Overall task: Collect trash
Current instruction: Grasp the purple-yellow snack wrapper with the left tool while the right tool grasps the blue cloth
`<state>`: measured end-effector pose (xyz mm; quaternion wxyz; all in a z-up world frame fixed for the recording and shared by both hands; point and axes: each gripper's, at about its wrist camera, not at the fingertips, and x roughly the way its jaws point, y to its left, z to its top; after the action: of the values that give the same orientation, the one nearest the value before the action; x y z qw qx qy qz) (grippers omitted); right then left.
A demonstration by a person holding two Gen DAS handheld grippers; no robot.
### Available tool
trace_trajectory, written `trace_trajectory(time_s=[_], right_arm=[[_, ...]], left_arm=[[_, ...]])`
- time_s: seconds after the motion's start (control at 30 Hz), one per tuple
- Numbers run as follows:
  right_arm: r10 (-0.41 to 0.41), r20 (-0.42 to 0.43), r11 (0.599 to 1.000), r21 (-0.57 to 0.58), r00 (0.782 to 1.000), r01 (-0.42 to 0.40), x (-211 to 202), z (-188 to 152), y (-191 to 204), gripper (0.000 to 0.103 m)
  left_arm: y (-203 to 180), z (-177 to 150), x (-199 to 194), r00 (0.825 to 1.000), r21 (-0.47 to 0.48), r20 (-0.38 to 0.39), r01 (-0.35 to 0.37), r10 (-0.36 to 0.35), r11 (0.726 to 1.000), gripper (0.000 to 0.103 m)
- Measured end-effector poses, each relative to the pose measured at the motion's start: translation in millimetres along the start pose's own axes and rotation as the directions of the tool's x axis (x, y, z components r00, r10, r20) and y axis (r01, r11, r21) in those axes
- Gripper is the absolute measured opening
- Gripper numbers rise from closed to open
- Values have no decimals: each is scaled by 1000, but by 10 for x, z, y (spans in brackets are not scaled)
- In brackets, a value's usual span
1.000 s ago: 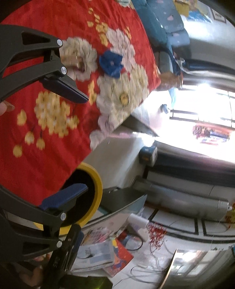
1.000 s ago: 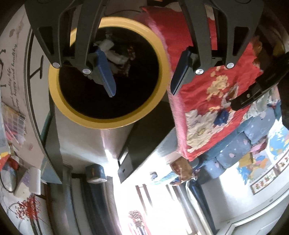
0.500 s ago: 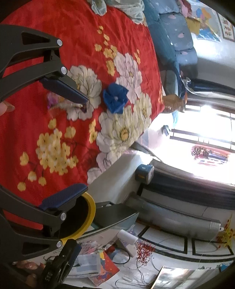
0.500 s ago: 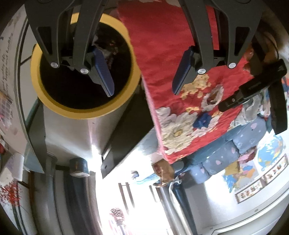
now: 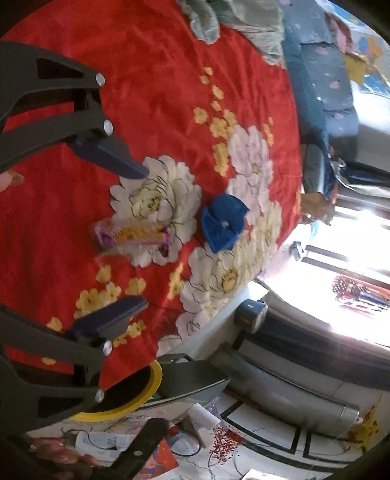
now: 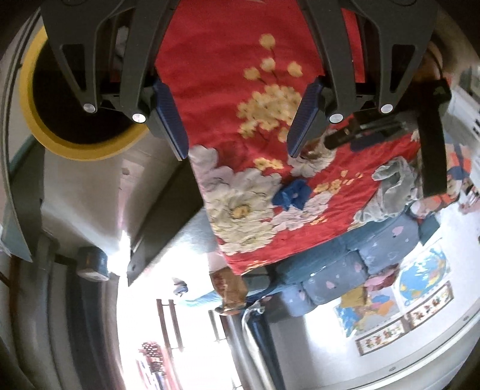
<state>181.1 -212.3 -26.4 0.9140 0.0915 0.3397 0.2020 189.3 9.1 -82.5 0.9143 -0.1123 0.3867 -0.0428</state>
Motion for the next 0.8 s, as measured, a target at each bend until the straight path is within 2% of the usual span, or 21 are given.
trace_trajectory(time_s=[0.13,0.23,0.5,0.8], right_arm=[[15,-29,1000,-18,999,-16,205,102,98,60],[25,-52,999,-30,998,-27,377,190,172,60],[63,-112,996,-50,992,-69,836,419,315,59],[105,-199,992,-41,974,-116,1370,520,501,46]], left_arm=[[77,-20,81,999,-22,-33,24,-25,999,53],[80,-28,152,997,-28,-57,43,-45,999,44],[66,-59,291,992,-25,-95,75,-77,997,32],[105,-96,343,988,-33,-114,97,-100,995,25]])
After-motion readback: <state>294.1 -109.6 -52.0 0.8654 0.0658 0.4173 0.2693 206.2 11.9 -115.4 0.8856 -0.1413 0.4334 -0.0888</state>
